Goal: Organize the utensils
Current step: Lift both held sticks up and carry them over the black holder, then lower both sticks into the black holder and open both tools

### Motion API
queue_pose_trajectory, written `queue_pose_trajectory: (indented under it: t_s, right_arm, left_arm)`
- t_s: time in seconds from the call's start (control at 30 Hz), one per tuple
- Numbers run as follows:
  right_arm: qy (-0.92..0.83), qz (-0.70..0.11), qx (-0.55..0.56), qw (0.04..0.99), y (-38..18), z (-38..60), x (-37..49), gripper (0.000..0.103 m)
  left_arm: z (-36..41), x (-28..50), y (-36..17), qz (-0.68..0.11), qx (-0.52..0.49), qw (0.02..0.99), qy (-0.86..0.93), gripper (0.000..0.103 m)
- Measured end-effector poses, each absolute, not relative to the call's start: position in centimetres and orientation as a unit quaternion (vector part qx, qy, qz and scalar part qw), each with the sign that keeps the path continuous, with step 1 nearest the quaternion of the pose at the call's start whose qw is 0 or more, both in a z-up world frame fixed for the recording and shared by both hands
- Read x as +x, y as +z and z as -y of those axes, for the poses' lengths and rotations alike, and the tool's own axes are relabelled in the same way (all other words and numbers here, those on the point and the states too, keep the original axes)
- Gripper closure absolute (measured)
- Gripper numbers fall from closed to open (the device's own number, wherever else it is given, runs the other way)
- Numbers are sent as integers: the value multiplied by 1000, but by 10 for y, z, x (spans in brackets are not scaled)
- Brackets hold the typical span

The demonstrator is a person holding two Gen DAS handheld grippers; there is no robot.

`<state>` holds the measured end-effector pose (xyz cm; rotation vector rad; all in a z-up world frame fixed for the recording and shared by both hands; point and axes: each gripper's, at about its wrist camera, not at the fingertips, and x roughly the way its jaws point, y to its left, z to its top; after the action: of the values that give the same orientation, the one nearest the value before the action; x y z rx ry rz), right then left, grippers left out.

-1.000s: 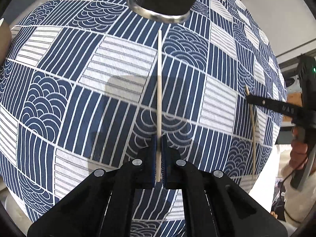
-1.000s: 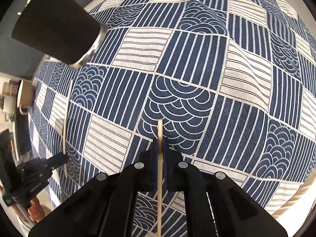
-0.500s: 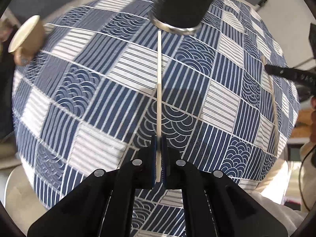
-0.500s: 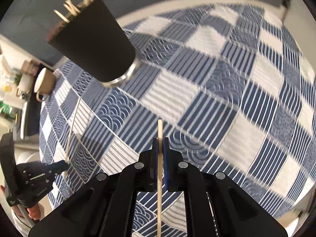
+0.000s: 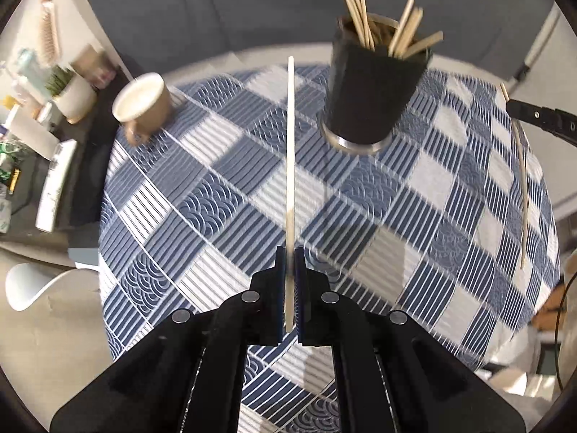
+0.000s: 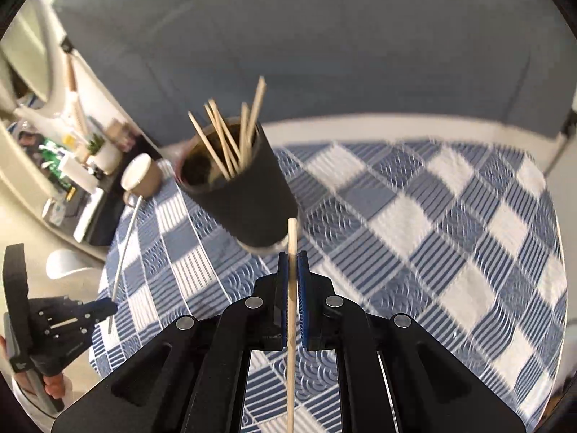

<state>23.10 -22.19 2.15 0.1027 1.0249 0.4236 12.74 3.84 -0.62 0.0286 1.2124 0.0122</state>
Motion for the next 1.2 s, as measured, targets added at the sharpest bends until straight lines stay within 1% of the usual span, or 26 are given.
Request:
queue_pose_trajectory:
  t_s: [0.37,0.53,0.7,0.93,1.07,1.2]
  right_arm:
    - [274,-381,66,880,86,242,258,98]
    - [311,-334,85,886,117,244,273,98]
    - [346,-283,107,888,144,245,285,98]
    - [371,-216,152,890,153,236,304,98]
    - [366,-211,158,892,147,226,321,98]
    - [347,-214,162,899,139,218,331,98]
  left_arm:
    - [-1,153,52,-505,0,862,40,98]
    - [5,164,82,-456,-32,888,42,98]
    - [0,180,105,-411,-86,907,28,98]
    - [-18,217,108,-369,-141,919,2,98]
    - [-28,239,96,-349,-174,920,-36,98]
    - [-29,263,76,-342,-179,920,-70,98]
